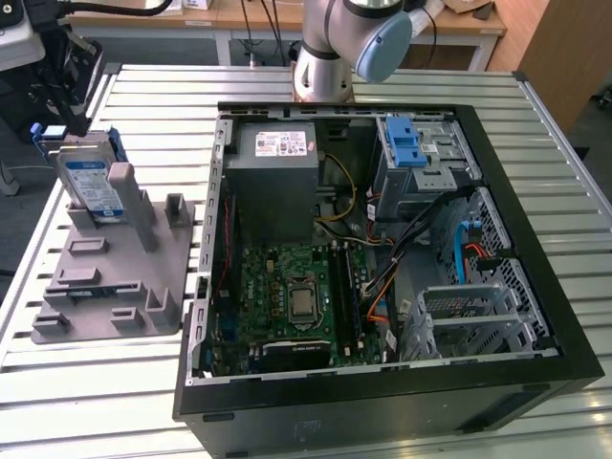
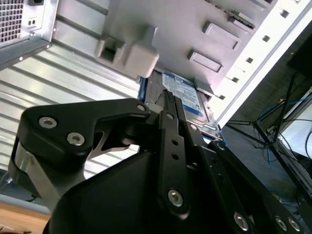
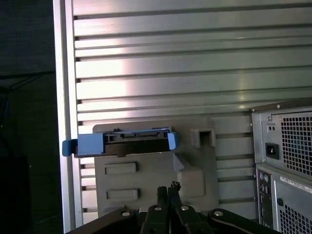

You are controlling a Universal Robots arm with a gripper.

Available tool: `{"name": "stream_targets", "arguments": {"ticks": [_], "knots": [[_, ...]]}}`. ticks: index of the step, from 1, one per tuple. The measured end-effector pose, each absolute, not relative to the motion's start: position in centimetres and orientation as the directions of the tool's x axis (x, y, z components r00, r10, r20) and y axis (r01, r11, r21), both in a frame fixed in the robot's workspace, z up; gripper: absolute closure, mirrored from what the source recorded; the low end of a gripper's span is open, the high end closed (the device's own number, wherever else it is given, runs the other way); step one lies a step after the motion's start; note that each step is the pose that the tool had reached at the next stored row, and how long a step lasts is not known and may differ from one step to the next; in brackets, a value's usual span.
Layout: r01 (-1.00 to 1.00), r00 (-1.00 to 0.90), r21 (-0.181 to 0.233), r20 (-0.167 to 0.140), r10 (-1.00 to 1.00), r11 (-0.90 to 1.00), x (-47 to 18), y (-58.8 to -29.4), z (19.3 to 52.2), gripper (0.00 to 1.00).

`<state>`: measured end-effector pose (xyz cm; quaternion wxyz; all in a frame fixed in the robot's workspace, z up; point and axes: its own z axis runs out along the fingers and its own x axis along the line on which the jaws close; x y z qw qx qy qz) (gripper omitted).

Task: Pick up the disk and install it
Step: 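Reach for the disk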

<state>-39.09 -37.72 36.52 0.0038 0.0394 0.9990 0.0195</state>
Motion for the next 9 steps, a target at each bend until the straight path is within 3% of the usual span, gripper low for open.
{"name": "stream_targets", "arguments": {"ticks": [9], "knots": [[0.079,-0.997,0.035,-0.005,0.079,0.996,-42.4,-36.6,35.8,0.85]]}}
